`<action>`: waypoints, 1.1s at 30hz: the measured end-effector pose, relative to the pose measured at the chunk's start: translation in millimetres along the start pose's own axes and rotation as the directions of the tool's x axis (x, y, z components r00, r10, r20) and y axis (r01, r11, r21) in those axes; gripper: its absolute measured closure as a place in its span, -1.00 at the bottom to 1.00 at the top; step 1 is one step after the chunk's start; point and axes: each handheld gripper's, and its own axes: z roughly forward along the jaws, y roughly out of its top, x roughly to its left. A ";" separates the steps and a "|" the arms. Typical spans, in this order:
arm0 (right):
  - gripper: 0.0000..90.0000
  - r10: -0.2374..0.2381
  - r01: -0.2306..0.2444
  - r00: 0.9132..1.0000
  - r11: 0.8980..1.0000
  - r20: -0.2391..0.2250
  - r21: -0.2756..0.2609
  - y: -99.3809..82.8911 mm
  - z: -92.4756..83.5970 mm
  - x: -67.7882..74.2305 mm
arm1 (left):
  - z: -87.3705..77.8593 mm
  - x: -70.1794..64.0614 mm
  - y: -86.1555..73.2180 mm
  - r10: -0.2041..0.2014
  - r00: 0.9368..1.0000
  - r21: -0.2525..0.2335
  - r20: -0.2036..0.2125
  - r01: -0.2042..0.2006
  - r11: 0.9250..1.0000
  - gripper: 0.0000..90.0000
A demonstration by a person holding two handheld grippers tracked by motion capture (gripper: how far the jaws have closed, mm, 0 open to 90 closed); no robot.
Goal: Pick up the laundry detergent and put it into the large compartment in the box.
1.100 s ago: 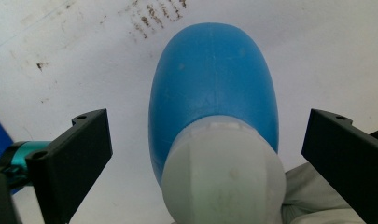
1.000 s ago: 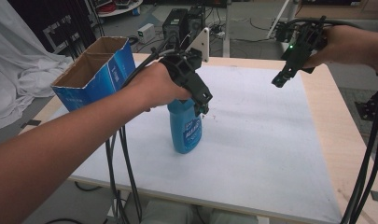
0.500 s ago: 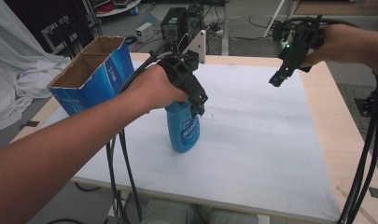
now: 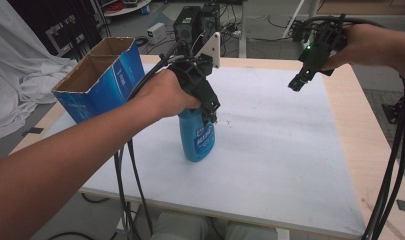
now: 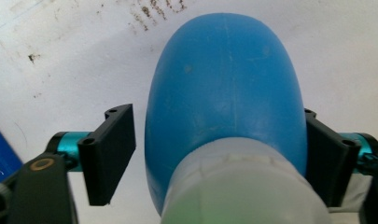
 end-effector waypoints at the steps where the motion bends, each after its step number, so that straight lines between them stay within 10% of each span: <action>1: -0.96 0.004 -0.004 1.000 1.000 -0.001 -0.001 0.2 0.3 0.4 | 0.0 0.2 -0.1 -0.003 1.000 -0.003 0.001 0.003 1.000 -0.52; 33: -0.96 -0.006 0.006 1.000 1.000 -0.002 0.006 3.4 2.9 1.6 | -1.3 0.2 2.5 -0.004 1.000 0.015 0.026 0.003 1.000 -0.16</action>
